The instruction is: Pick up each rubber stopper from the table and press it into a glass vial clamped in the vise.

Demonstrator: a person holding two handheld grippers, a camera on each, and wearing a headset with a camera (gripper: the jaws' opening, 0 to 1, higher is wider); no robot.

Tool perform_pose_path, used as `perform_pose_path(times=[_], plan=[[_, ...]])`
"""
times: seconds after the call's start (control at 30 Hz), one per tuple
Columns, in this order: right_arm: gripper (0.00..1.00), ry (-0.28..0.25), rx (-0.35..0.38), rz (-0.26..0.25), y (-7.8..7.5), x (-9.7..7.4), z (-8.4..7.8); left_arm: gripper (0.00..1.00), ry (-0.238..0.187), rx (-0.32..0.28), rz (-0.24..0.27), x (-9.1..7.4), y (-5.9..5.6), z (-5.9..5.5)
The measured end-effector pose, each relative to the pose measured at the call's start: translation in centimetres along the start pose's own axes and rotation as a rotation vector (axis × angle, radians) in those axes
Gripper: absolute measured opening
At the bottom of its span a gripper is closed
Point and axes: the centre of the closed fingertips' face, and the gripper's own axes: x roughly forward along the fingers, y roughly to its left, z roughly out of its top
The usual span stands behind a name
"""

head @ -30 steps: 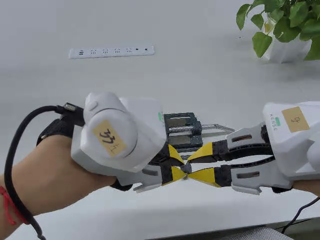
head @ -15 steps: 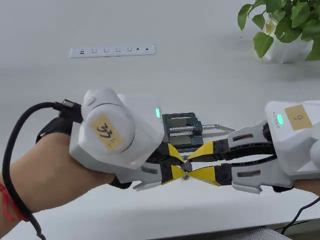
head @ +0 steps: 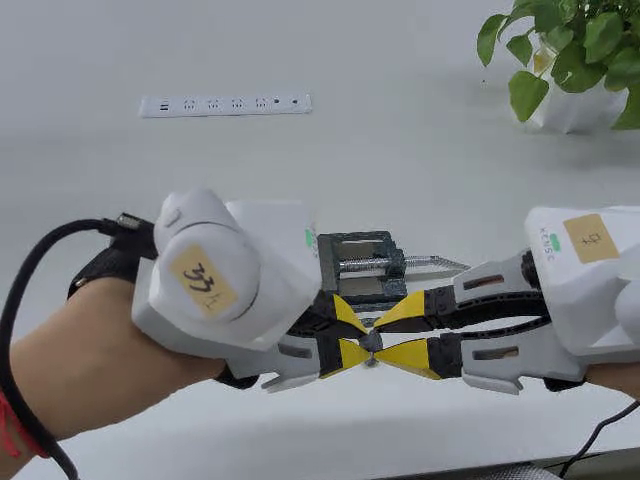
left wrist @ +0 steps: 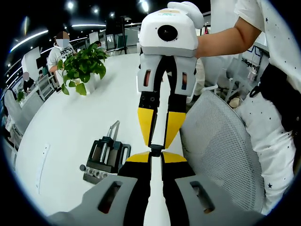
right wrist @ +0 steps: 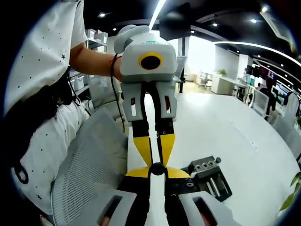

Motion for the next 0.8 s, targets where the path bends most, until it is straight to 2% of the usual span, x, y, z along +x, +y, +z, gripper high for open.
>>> perform_pose_path(times=[0.1, 0.3, 0.47, 0.63, 0.8], plan=[[0.05, 0.008, 0.008, 0.010, 0.0, 0.2, -0.1, 0.04, -0.012, 0.002, 0.005, 0.0, 0.0, -0.2], [0.05, 0.025, 0.014, 0.027, 0.0, 0.5, -0.1, 0.09, -0.061, -0.043, 0.011, -0.3, -0.2, 0.0], [0.05, 0.039, 0.018, 0.031, -0.4, 0.5, 0.0, 0.15, -0.092, -0.084, 0.050, -0.9, 0.5, -0.8], [0.05, 0.047, 0.030, 0.011, -1.7, 0.1, 0.2, 0.22, -0.114, -0.133, 0.103, -1.8, 1.5, -2.1], [0.05, 0.067, 0.039, -0.018, -3.6, 0.0, 0.7, 0.35, -0.145, -0.173, 0.157, -2.7, 2.5, -3.3]])
